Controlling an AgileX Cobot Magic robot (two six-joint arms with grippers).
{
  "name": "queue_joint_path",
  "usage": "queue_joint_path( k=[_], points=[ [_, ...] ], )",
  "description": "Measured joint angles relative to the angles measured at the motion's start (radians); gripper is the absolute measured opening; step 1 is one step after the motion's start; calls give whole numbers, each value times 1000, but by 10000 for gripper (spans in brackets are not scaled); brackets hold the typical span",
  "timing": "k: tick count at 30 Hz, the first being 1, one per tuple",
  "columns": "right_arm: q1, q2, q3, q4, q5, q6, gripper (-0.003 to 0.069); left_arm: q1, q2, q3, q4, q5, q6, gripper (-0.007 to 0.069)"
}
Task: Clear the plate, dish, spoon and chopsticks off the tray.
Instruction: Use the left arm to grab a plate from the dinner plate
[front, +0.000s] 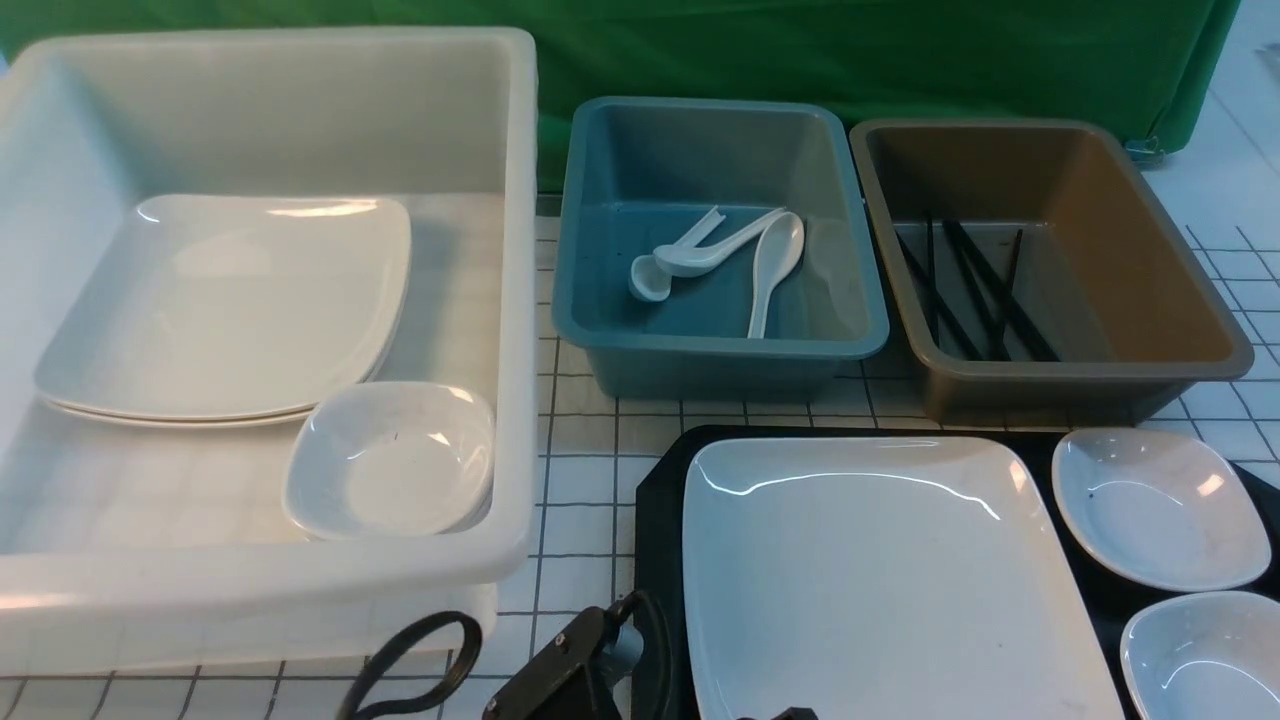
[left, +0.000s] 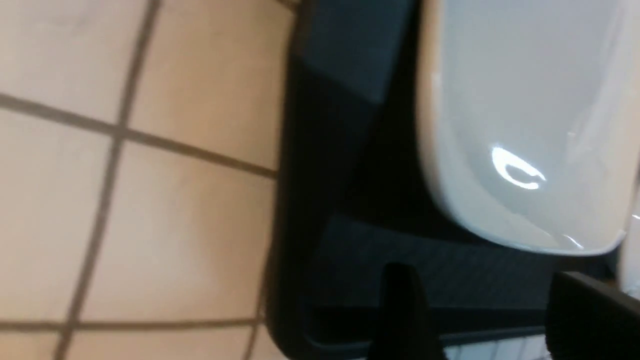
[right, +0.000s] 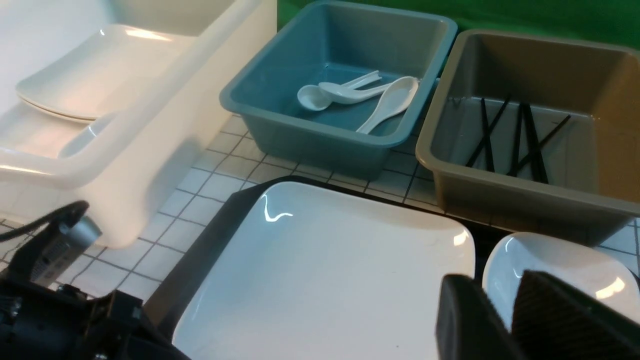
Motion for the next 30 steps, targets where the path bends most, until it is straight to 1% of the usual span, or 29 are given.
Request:
queue_joint_path(
  k=[3, 7, 12, 19, 25, 27, 28, 29, 30],
  points=[
    [0, 0, 0, 0, 0, 0, 174, 0, 42, 0, 0, -44, -2, 428],
    [0, 0, 0, 0, -1, 0, 176, 0, 73, -1, 0, -104, -2, 428],
    [0, 0, 0, 0, -2, 0, 184, 0, 119, -2, 4, -237, 3, 411],
    [0, 0, 0, 0, -2, 0, 195, -4, 157, -3, 15, -305, 10, 383],
    [0, 0, 0, 0, -2, 0, 197, -4, 178, -3, 81, -354, 13, 319],
    [0, 0, 0, 0, -2, 0, 197, -4, 180, -3, 84, -356, 13, 285],
    [0, 0, 0, 0, -2, 0, 197, -4, 183, -3, 85, -356, 12, 250],
    [0, 0, 0, 0, -2, 0, 197, -4, 183, -3, 85, -356, 12, 244],
    [0, 0, 0, 0, -2, 1, 197, -4, 185, -3, 85, -355, 12, 202]
  ],
)
